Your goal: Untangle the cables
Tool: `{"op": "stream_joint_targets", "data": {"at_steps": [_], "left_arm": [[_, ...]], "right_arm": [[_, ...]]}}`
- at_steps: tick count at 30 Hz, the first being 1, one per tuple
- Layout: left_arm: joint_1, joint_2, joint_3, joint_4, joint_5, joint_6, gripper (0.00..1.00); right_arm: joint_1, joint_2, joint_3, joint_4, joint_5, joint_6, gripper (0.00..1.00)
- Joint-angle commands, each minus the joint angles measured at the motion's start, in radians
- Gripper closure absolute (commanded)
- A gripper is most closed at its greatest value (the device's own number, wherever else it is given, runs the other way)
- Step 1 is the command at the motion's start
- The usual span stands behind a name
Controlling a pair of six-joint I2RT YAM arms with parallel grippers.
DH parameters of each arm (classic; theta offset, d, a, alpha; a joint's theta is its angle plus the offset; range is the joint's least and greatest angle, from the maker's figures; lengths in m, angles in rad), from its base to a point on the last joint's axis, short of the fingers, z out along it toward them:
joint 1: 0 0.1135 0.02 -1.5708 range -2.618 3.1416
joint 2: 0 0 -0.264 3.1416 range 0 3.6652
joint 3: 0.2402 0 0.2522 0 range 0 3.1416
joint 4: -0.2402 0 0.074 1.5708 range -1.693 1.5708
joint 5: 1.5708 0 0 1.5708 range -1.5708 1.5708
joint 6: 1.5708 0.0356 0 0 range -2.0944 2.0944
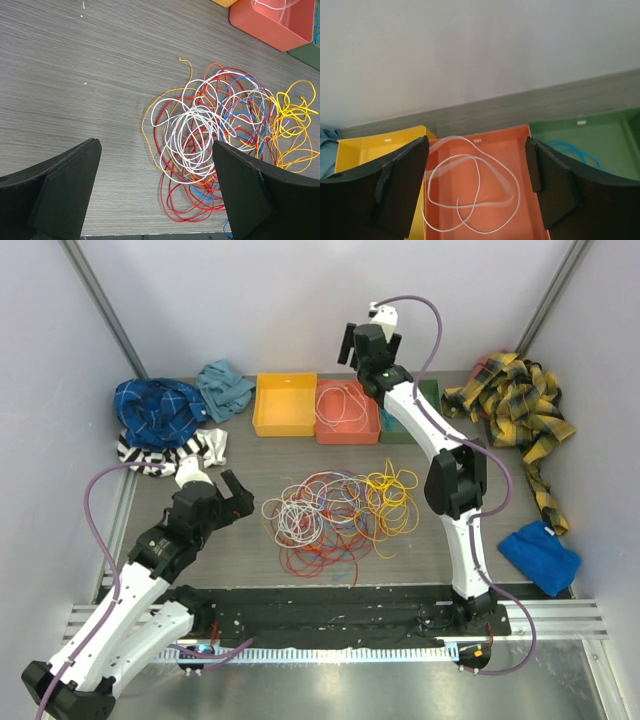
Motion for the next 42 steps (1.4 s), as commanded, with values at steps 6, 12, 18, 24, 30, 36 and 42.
{"op": "stream_joint_targets", "data": {"at_steps": [6, 12, 18, 24, 30, 36, 42], "left_arm": [[-0.001, 0.012, 0.0, 0.051, 0.009, -0.033, 0.0], [-0.003, 0.047, -0.017, 0.089, 0.041, -0.062, 0.0], [-0.003, 0.124, -0.017, 0.138, 0.092, -0.073, 0.0], [-0.003, 0.188, -0.017, 0.168, 0.1, -0.076, 0.0], [-0.003, 0.345, 0.015, 0.224, 0.117, -0.107, 0.05], [-0.003, 0.6, 0.175, 0.174, 0.129, -0.159, 0.06], [-0.003, 0.482, 0.118, 0.103, 0.012, -0.211, 0.06]], "right_arm": [[0.047, -0.294, -0.219, 0.067, 0.017, 0.063, 0.05], [0.158, -0.535, -0.682, 0.116, -0.127, 0.11, 0.14], [0.257, -0.629, -0.965, 0.136, -0.211, 0.118, 0.25], [0.3, -0.678, -1.189, 0.217, -0.246, 0.136, 0.44], [0.307, -0.766, -1.293, 0.225, -0.285, 0.161, 0.45], [0.33, -0.812, -1.326, 0.312, -0.367, 0.205, 0.46], [0.456, -0.7, -1.217, 0.302, -0.386, 0.172, 0.47]]}}
